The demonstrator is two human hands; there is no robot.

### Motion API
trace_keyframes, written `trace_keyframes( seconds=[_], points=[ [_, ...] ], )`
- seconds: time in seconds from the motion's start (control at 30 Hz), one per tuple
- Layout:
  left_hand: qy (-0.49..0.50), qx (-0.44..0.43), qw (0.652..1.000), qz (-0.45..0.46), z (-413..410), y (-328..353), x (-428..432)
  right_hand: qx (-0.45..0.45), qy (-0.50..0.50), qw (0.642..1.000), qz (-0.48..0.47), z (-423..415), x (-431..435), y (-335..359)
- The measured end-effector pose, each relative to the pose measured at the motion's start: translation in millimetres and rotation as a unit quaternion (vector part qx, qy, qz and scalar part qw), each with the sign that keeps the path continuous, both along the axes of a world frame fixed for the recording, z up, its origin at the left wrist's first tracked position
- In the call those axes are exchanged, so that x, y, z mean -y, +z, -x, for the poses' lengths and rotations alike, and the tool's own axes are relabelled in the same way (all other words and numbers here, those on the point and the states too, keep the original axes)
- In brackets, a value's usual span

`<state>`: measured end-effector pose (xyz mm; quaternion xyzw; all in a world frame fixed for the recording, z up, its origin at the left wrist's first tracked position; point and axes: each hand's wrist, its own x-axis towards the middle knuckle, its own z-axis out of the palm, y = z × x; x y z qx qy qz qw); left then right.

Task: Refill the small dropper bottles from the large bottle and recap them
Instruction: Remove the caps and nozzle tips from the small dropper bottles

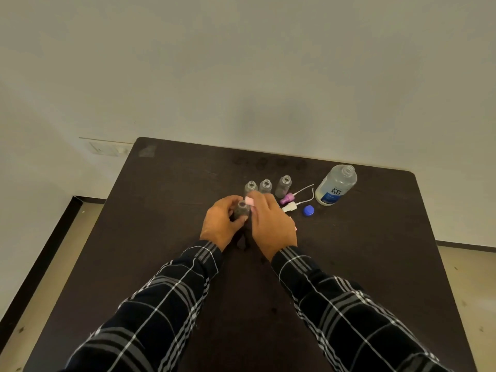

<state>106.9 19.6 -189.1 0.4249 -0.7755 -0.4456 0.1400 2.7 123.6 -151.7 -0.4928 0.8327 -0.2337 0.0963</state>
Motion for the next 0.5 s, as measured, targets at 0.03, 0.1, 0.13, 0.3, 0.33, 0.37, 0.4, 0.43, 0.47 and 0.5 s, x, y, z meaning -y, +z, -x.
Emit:
trace_keyframes(
  seconds=[0.03,0.1,0.13,0.3,0.33,0.37,0.4,0.43,0.47,0.5],
  points=[
    [0.004,0.003,1.000,0.013,1.2,0.3,1.8,0.024,-0.052,0.998,0.000,-0.5,-5.7,-4.7],
    [0.014,0.003,0.999,0.038,4.1,0.3,5.7,0.077,-0.139,0.986,-0.057,3.3,-14.9,-16.5],
    [0.020,0.000,0.999,0.049,5.8,0.1,7.7,0.107,-0.165,0.975,-0.099,7.0,-17.2,-21.2],
    [0.085,0.014,0.994,0.068,14.2,-1.3,18.5,0.106,-0.164,0.965,-0.172,14.9,-13.4,-30.1],
    [0.094,0.016,0.993,0.067,14.9,-1.7,20.4,0.077,-0.152,0.970,-0.172,14.8,-12.0,-30.3],
    [0.097,0.017,0.993,0.066,16.2,-2.3,21.8,0.050,-0.143,0.973,-0.176,15.3,-11.1,-31.0],
    [0.096,0.019,0.993,0.066,17.2,-3.2,23.0,0.030,-0.137,0.973,-0.183,16.8,-10.6,-32.0],
    [0.093,0.023,0.993,0.066,18.4,-4.2,23.7,0.016,-0.130,0.972,-0.194,18.8,-10.2,-33.0],
    [0.091,0.026,0.993,0.064,19.5,-5.0,24.3,0.009,-0.124,0.971,-0.207,21.2,-9.8,-33.8],
    [0.091,0.028,0.994,0.060,20.3,-5.6,24.9,0.009,-0.119,0.968,-0.219,23.4,-9.6,-34.1]
  ],
)
